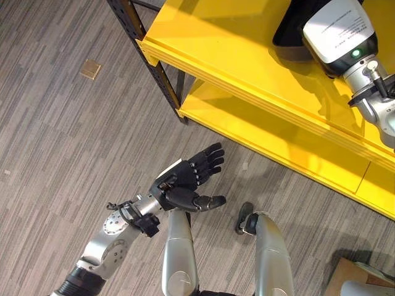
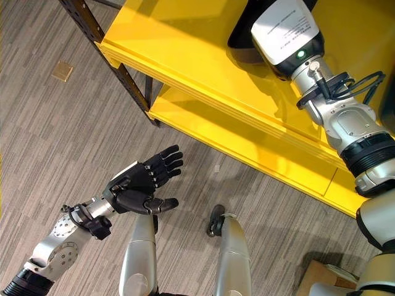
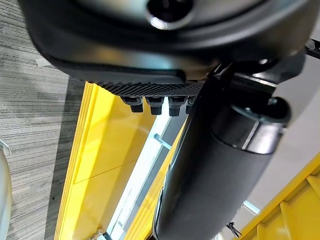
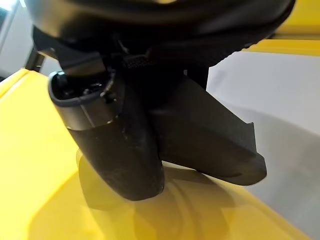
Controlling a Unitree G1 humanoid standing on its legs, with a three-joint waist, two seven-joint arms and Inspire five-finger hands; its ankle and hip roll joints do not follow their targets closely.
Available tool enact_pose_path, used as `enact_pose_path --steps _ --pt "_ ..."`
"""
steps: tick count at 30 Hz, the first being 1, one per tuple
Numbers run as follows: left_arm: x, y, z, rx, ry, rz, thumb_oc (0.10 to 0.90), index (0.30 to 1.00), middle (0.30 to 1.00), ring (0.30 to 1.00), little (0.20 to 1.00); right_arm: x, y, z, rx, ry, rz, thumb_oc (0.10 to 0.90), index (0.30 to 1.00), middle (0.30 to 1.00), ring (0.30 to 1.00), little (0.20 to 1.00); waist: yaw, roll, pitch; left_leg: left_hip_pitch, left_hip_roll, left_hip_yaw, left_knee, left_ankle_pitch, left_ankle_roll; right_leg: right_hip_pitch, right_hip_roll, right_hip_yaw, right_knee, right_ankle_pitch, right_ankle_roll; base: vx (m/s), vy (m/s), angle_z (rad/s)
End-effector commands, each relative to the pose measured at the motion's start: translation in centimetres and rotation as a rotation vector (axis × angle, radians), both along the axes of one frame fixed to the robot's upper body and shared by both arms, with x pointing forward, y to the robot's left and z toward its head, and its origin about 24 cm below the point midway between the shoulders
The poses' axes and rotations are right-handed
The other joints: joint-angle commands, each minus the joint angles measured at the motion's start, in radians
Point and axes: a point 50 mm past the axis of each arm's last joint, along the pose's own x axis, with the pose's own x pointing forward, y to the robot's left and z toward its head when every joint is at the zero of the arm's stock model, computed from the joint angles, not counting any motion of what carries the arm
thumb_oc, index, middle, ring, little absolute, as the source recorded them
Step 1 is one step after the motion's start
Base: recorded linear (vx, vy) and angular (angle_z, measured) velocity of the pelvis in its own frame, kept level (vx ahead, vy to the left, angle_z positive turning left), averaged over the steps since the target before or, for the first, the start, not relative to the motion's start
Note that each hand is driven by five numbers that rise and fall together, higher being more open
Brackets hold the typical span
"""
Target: Move parts from the plastic box to the shelf.
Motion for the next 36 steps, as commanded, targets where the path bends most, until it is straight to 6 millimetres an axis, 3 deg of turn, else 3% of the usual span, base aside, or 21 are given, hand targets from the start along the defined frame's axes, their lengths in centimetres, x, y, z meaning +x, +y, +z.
enact_pose_path --steps 1,4,17,35,36 --pt "-1.1 -0.7 3.9 -0.041 -0.208 -0.092 0.900 1.000 1.000 1.000 1.000 -2.6 -2.0 7.8 0.169 -0.337 -0.046 0.400 0.300 0.300 0.300 0.300 0.014 -0.027 -0.014 0.035 -0.059 0.007 0.081 -0.027 0.058 0.065 0.060 0.067 0.017 -0.044 0.015 0.00 0.000 0.00" --pt "-1.1 -0.6 3.8 -0.041 -0.210 -0.094 0.900 1.000 1.000 1.000 1.000 -2.6 -2.9 7.7 0.191 -0.335 -0.061 0.400 0.300 0.300 0.300 0.300 0.011 -0.029 -0.014 0.036 -0.057 0.008 0.081 -0.027 0.059 0.066 0.064 0.068 0.012 -0.042 0.016 0.00 0.000 0.00" --pt "-1.1 -0.5 3.8 -0.046 -0.217 -0.086 0.900 1.000 1.000 1.000 1.000 -2.6 -2.9 7.9 0.188 -0.327 -0.072 0.400 0.300 0.300 0.300 0.300 0.005 -0.028 -0.014 0.019 -0.062 0.006 0.109 -0.026 0.066 0.044 0.072 0.069 0.032 -0.047 0.009 -0.01 -0.004 -0.01" --pt "-1.0 -0.2 4.1 -0.035 -0.220 -0.085 0.900 1.000 1.000 1.000 1.000 -2.0 -1.6 7.1 0.087 -0.224 -0.056 0.400 0.300 0.300 0.300 0.300 0.000 -0.034 -0.014 0.027 -0.051 0.012 0.092 -0.009 0.063 0.041 0.077 0.066 0.025 -0.041 0.009 0.00 0.000 0.00" --pt "-1.1 -0.1 4.0 -0.038 -0.219 -0.083 0.900 1.000 1.000 1.000 1.000 -2.0 -1.7 7.0 0.085 -0.209 -0.056 0.645 0.643 0.643 0.643 0.643 0.000 -0.035 -0.014 0.027 -0.051 0.012 0.091 -0.009 0.063 0.042 0.077 0.066 0.024 -0.041 0.008 0.00 0.000 0.00"
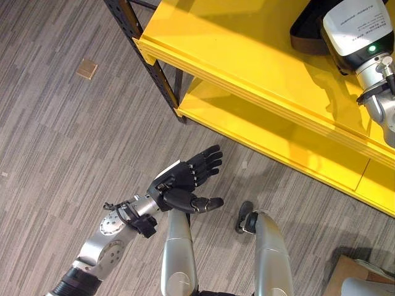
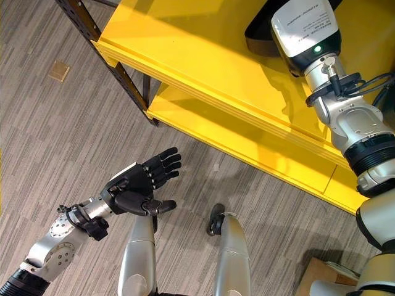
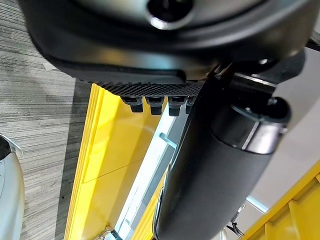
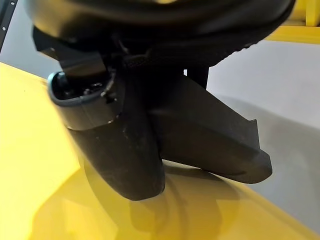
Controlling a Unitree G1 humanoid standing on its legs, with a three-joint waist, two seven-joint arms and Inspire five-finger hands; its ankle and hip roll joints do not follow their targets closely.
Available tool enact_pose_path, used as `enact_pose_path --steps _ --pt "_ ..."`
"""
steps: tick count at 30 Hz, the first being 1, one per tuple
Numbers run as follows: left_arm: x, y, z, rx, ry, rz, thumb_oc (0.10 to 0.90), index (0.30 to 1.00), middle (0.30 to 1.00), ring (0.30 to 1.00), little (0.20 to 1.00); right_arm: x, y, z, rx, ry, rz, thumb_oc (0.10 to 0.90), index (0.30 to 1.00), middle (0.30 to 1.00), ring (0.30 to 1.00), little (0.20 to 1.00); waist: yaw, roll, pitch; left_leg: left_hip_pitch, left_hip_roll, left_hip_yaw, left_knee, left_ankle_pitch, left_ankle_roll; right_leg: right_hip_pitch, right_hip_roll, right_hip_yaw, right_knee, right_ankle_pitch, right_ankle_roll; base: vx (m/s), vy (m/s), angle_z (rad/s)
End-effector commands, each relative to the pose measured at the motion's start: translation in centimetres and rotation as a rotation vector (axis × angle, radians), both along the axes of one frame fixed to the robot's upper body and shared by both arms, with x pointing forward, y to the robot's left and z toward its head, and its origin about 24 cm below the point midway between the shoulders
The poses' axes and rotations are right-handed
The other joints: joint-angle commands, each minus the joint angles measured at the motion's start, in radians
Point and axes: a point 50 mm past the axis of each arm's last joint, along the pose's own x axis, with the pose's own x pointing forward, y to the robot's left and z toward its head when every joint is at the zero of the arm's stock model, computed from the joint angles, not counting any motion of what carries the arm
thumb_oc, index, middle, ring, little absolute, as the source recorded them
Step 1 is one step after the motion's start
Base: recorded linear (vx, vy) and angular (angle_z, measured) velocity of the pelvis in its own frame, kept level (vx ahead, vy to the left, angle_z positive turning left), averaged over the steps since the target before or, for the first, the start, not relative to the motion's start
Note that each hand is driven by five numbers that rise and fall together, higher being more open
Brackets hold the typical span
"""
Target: Move parts from the plastic box to the shelf.
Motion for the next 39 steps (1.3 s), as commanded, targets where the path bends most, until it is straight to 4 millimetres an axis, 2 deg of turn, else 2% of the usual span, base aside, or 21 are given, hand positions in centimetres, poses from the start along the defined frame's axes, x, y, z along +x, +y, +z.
enact_pose_path --steps 1,11,12,13,14,19,39 --pt "-0.9 -0.6 4.0 -0.070 -0.222 -0.085 0.900 1.000 1.000 1.000 1.000 -2.1 0.0 6.6 0.008 -0.206 0.000 0.900 1.000 1.000 1.000 1.000 0.004 -0.026 -0.015 0.048 -0.044 0.011 0.055 0.011 0.051 0.060 0.079 0.049 0.011 -0.042 0.001 0.00 0.000 0.00" --pt "-0.9 -0.6 4.1 -0.079 -0.228 -0.087 0.900 1.000 1.000 1.000 1.000 -1.5 -0.6 5.1 0.054 -0.076 -0.030 0.900 1.000 1.000 1.000 1.000 -0.005 -0.035 -0.015 0.078 -0.035 0.019 0.022 0.019 0.046 0.081 0.088 0.059 -0.014 -0.036 0.004 -0.01 0.003 0.00" --pt "-0.9 -0.6 4.1 -0.082 -0.231 -0.085 0.900 1.000 1.000 1.000 1.000 -1.5 -0.7 4.9 0.056 -0.072 -0.033 0.900 1.000 1.000 1.000 1.000 -0.006 -0.034 -0.014 0.074 -0.028 0.023 0.004 0.046 0.050 0.073 0.090 0.054 -0.027 -0.009 -0.004 0.00 0.000 0.00" --pt "-0.9 -0.6 4.1 -0.082 -0.229 -0.084 0.900 1.000 1.000 1.000 1.000 -1.4 -0.7 4.7 0.057 -0.068 -0.032 0.900 1.000 1.000 1.000 1.000 -0.008 -0.036 -0.015 0.087 -0.031 0.021 0.012 0.019 0.045 0.086 0.088 0.062 -0.020 -0.033 0.005 -0.07 0.034 -0.04" --pt "-0.8 -0.6 4.2 -0.084 -0.231 -0.084 0.900 1.000 1.000 1.000 1.000 -1.5 -0.6 4.7 0.058 -0.059 -0.033 0.900 1.000 1.000 1.000 1.000 -0.010 -0.034 -0.015 0.086 -0.025 0.026 -0.005 0.048 0.048 0.083 0.090 0.058 -0.037 -0.007 -0.002 0.00 0.031 -0.04" --pt "-0.9 -0.8 3.9 -0.091 -0.220 -0.093 0.900 1.000 1.000 1.000 1.000 -1.4 -1.0 3.5 0.021 0.004 -0.061 0.900 1.000 1.000 1.000 1.000 -0.020 -0.042 -0.030 0.116 -0.019 0.037 -0.038 0.050 0.045 0.106 0.095 0.070 -0.074 0.005 0.004 0.00 0.042 -0.08" --pt "-0.7 -0.7 3.7 -0.097 -0.209 -0.082 0.900 1.000 1.000 1.000 1.000 -1.1 -2.0 1.8 -0.042 0.119 -0.156 0.900 1.000 1.000 1.000 1.000 -0.028 -0.057 -0.063 0.161 -0.016 0.055 -0.073 0.047 0.040 0.156 0.095 0.084 -0.141 0.027 0.010 0.00 0.012 -0.02"
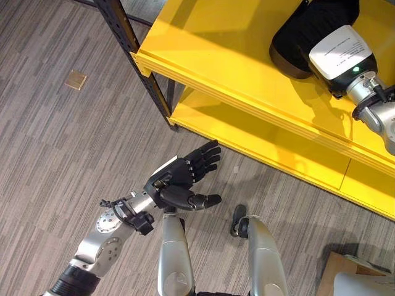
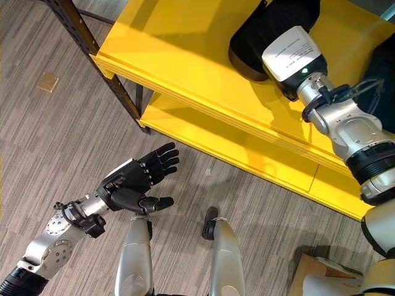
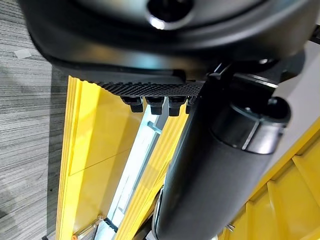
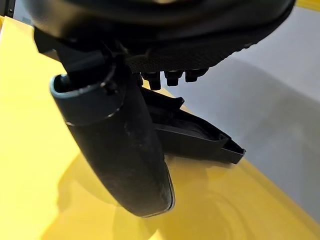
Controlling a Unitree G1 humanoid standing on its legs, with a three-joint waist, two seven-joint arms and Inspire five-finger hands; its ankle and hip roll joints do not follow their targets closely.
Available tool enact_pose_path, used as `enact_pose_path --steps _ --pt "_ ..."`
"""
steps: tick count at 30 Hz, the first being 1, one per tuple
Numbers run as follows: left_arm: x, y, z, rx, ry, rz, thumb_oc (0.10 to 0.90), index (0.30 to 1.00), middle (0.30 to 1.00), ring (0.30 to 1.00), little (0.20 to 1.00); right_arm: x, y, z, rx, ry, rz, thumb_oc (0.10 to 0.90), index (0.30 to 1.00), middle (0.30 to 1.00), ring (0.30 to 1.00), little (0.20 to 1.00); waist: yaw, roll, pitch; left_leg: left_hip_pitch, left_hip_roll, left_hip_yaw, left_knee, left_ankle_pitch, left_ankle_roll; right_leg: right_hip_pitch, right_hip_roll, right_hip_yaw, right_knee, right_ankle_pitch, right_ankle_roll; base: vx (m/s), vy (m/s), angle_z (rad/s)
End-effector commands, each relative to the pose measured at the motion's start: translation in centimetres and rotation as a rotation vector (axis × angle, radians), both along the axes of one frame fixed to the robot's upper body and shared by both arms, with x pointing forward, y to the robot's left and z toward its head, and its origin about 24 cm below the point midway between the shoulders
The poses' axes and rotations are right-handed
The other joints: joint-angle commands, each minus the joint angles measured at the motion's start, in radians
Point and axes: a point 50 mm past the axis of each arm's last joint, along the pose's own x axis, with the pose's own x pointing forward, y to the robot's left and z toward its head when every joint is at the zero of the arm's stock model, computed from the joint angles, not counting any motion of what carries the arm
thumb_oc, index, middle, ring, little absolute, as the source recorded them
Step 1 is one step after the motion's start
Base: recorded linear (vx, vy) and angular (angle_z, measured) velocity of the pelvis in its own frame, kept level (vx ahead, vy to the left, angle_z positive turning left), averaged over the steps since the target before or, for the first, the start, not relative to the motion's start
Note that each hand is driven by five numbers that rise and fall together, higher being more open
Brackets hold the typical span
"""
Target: Move parts from the plastic box to the shelf.
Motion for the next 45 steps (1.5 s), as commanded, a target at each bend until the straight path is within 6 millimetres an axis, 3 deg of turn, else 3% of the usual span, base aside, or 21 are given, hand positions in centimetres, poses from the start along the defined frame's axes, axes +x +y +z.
enact_pose_path --steps 1,15,31,41,45 --pt "-1.0 -1.2 3.0 -0.088 -0.174 -0.086 0.900 1.000 1.000 1.000 1.000 -1.3 -1.5 4.4 -0.003 -0.157 -0.064 0.900 1.000 1.000 1.000 1.000 -0.001 -0.015 -0.060 0.052 -0.018 0.015 0.022 0.020 0.045 0.055 0.076 0.049 -0.009 -0.042 -0.016 0.00 0.000 0.00" --pt "-1.1 -0.8 2.9 -0.075 -0.167 -0.082 0.900 1.000 1.000 1.000 1.000 -1.0 -1.8 3.3 -0.065 0.030 -0.175 0.900 1.000 1.000 1.000 1.000 0.000 -0.033 -0.067 0.059 -0.007 0.021 0.011 0.028 0.042 0.063 0.084 0.045 -0.013 -0.040 -0.022 0.00 0.000 0.00" --pt "-1.2 -0.6 2.9 -0.056 -0.151 -0.081 0.900 1.000 1.000 1.000 1.000 -0.9 -3.7 2.7 -0.050 0.154 -0.329 0.900 1.000 1.000 1.000 1.000 0.007 -0.054 -0.073 0.061 0.001 0.018 0.015 0.028 0.042 0.078 0.092 0.037 -0.015 -0.037 -0.026 0.00 -0.006 0.00" --pt "-1.2 -0.5 2.8 -0.050 -0.145 -0.087 0.900 1.000 1.000 1.000 1.000 -1.0 -4.3 2.8 -0.048 0.094 -0.338 0.900 1.000 1.000 1.000 1.000 0.007 -0.056 -0.072 0.055 -0.002 0.016 0.020 0.024 0.044 0.082 0.095 0.036 -0.020 -0.035 -0.027 0.00 0.000 0.00" --pt "-1.3 -0.6 2.8 -0.053 -0.142 -0.098 0.900 1.000 1.000 1.000 1.000 -1.3 -4.0 3.6 -0.042 -0.046 -0.272 0.900 1.000 1.000 1.000 1.000 0.005 -0.051 -0.072 0.053 -0.006 0.016 0.022 0.023 0.046 0.083 0.097 0.040 -0.025 -0.033 -0.027 0.00 0.000 0.00"
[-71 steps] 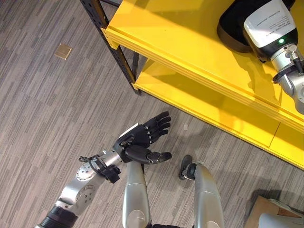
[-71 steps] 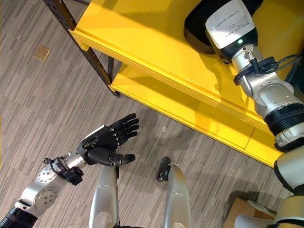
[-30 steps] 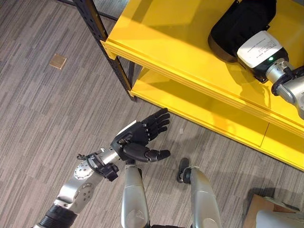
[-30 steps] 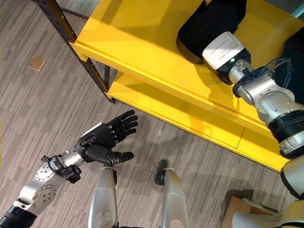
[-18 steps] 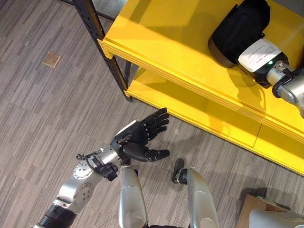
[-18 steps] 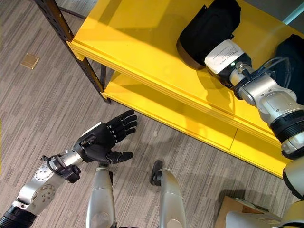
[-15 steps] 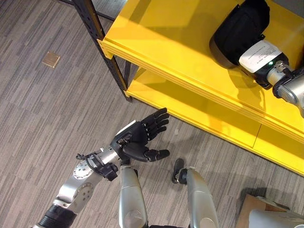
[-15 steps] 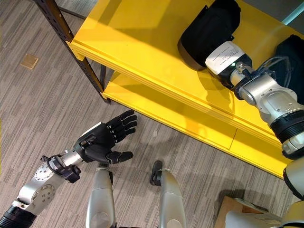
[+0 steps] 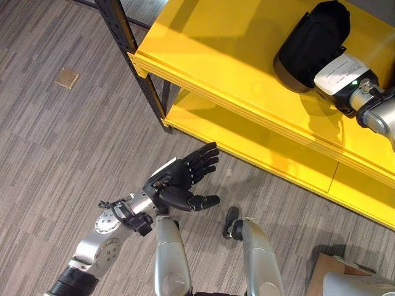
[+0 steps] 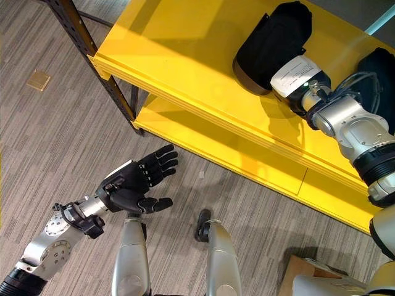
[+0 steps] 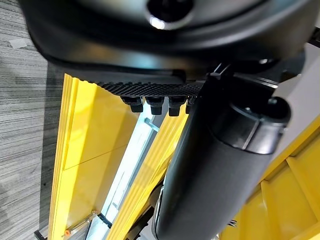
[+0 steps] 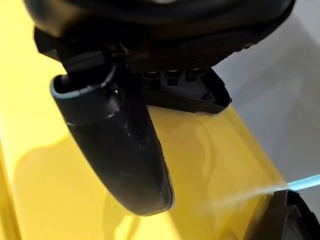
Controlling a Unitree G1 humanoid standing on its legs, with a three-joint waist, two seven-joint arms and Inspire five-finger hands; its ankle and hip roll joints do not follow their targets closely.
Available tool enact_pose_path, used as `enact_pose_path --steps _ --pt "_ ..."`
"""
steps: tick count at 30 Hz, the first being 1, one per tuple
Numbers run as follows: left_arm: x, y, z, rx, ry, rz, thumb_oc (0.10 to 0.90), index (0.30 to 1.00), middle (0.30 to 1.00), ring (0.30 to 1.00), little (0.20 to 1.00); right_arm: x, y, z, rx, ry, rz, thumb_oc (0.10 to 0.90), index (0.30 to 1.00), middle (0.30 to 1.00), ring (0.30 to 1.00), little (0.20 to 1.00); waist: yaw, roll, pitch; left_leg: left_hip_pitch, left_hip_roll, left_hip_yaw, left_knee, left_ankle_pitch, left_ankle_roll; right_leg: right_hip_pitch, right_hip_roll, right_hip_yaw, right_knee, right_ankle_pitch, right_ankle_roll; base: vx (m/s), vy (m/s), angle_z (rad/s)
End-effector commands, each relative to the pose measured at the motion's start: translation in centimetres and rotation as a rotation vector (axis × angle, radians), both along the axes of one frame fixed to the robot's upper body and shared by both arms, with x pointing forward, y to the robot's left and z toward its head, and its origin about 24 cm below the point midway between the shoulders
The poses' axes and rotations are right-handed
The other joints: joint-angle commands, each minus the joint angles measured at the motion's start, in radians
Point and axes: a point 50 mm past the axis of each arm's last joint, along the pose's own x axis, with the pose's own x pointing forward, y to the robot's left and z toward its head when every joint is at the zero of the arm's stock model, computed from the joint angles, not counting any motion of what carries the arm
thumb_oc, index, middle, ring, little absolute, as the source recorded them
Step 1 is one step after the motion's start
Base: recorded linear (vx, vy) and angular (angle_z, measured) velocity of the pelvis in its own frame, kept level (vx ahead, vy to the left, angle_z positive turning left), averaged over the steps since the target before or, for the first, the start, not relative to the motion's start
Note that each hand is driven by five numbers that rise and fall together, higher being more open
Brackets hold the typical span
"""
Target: Move parts from the plastic box to the shelf.
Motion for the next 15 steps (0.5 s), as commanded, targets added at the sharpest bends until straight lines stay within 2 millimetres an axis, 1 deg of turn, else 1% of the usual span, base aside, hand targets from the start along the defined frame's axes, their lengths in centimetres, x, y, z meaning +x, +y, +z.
enact_pose_path --steps 1,2,3,5,6,7,8,10,15 --pt "-1.2 -1.1 2.9 -0.069 -0.165 -0.103 0.900 1.000 1.000 1.000 1.000 -1.7 -2.2 5.9 0.041 -0.413 0.004 0.900 1.000 1.000 1.000 1.000 0.000 -0.003 -0.068 0.025 -0.026 0.019 0.037 0.016 0.052 0.051 0.080 0.051 -0.009 -0.035 -0.021 0.00 0.000 0.00" --pt "-1.2 -1.1 2.9 -0.071 -0.165 -0.103 0.900 1.000 1.000 1.000 1.000 -1.8 -2.2 6.0 0.043 -0.428 0.005 0.900 1.000 1.000 1.000 1.000 0.000 -0.002 -0.068 0.025 -0.026 0.018 0.038 0.017 0.051 0.051 0.080 0.052 -0.009 -0.036 -0.021 0.00 0.043 -0.02" --pt "-1.1 -1.2 2.9 -0.077 -0.164 -0.100 0.900 1.000 1.000 1.000 1.000 -1.9 -1.8 6.7 0.062 -0.495 0.018 0.900 1.000 1.000 1.000 1.000 -0.003 0.003 -0.068 0.022 -0.031 0.016 0.045 0.016 0.052 0.051 0.081 0.056 -0.008 -0.037 -0.021 0.00 0.031 -0.01" --pt "-1.1 -1.2 2.9 -0.078 -0.166 -0.102 0.900 1.000 1.000 1.000 1.000 -2.1 -1.8 6.8 0.037 -0.522 0.017 0.900 1.000 1.000 1.000 1.000 -0.003 0.006 -0.067 0.020 -0.035 0.013 0.048 0.013 0.053 0.051 0.083 0.057 -0.009 -0.038 -0.020 0.00 0.035 -0.04" --pt "-1.1 -1.4 2.9 -0.090 -0.168 -0.102 0.900 1.000 1.000 1.000 1.000 -2.2 -1.5 6.8 0.030 -0.564 0.047 0.900 1.000 1.000 1.000 1.000 -0.003 0.014 -0.067 0.018 -0.045 0.011 0.050 0.010 0.055 0.050 0.083 0.060 -0.010 -0.040 -0.020 -0.01 0.066 -0.06" --pt "-1.1 -1.5 2.9 -0.097 -0.169 -0.103 0.900 1.000 1.000 1.000 1.000 -2.4 -1.0 7.2 0.016 -0.602 0.061 0.900 1.000 1.000 1.000 1.000 -0.004 0.020 -0.068 0.015 -0.049 0.012 0.053 0.007 0.056 0.047 0.082 0.063 -0.007 -0.042 -0.019 0.00 0.091 -0.05" --pt "-1.1 -1.5 2.9 -0.105 -0.166 -0.105 0.900 1.000 1.000 1.000 1.000 -2.8 -0.9 7.7 0.027 -0.666 0.083 0.900 1.000 1.000 1.000 1.000 -0.005 0.026 -0.066 0.017 -0.051 0.011 0.053 0.009 0.056 0.049 0.081 0.065 -0.010 -0.042 -0.019 0.00 0.069 -0.06" --pt "-1.2 -1.6 2.8 -0.111 -0.166 -0.105 0.900 1.000 1.000 1.000 1.000 -3.1 -0.8 8.1 0.040 -0.711 0.105 0.900 1.000 1.000 1.000 1.000 -0.007 0.031 -0.065 0.017 -0.053 0.012 0.054 0.009 0.057 0.046 0.080 0.066 -0.006 -0.043 -0.018 0.00 0.043 -0.06" --pt "-1.3 -1.9 2.8 -0.119 -0.171 -0.111 0.900 1.000 1.000 1.000 1.000 -3.3 -0.6 8.0 0.056 -0.731 0.129 0.900 1.000 1.000 1.000 1.000 -0.010 0.038 -0.066 0.018 -0.057 0.010 0.053 0.010 0.056 0.045 0.078 0.070 -0.007 -0.045 -0.016 0.00 0.019 0.00"
